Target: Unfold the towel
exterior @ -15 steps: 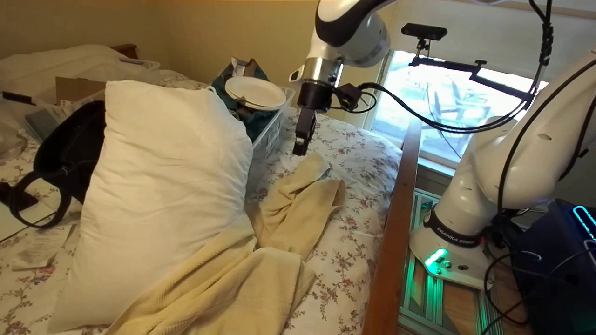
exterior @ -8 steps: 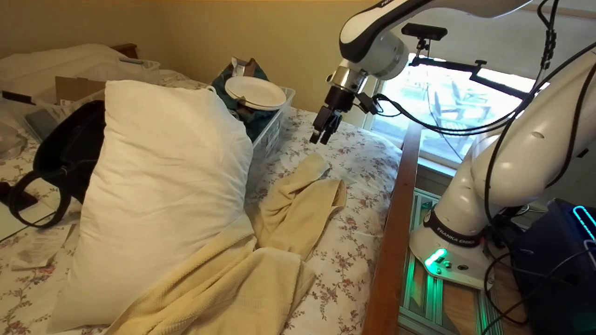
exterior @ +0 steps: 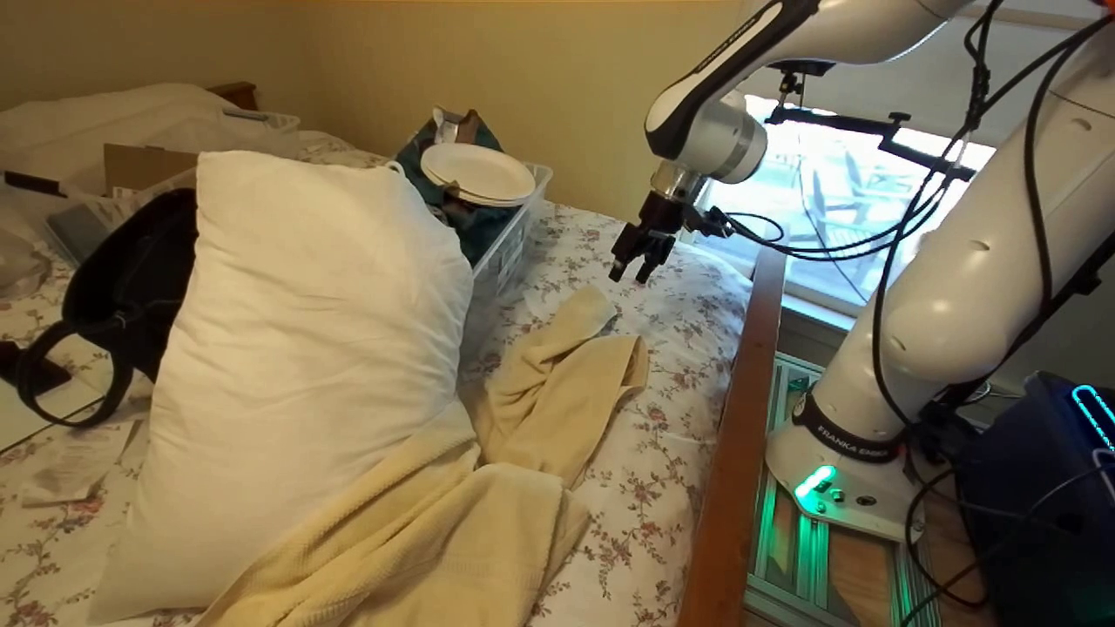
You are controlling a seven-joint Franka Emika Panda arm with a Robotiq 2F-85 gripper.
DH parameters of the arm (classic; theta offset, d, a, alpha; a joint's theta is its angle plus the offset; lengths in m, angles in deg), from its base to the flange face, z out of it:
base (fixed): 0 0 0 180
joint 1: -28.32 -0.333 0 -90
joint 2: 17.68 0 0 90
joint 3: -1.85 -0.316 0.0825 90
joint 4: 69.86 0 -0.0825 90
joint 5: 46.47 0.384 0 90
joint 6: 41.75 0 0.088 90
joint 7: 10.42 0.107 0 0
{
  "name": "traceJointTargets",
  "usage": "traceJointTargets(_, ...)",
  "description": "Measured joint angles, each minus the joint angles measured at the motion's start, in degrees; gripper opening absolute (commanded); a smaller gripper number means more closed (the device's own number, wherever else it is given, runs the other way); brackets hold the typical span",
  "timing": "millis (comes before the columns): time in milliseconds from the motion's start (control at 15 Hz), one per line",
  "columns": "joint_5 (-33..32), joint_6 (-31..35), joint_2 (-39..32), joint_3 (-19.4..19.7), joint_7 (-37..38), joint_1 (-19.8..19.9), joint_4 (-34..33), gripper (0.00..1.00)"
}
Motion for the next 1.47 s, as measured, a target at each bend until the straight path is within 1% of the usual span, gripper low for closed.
traceJointTargets(133,1.2,3.0,-4.0,0.1,0.3,0.3,0.0,1.0)
traceJointTargets(200,1.4,3.4,-5.3,-0.1,0.1,0.6,-0.1,1.0)
traceJointTargets(800,1.4,3.4,-4.9,-0.5,0.1,0.7,-0.2,1.0)
traceJointTargets(933,1.9,4.5,-5.3,-0.6,2.5,1.1,-0.3,1.0)
traceJointTargets(1133,6.7,9.1,-8.5,-0.5,5.7,1.7,-1.4,1.0)
traceJointTargets(1267,12.1,12.0,-12.1,-0.5,6.0,1.8,-3.2,1.0)
traceJointTargets(1467,20.6,14.7,-18.3,-0.8,7.0,1.9,-6.9,1.0)
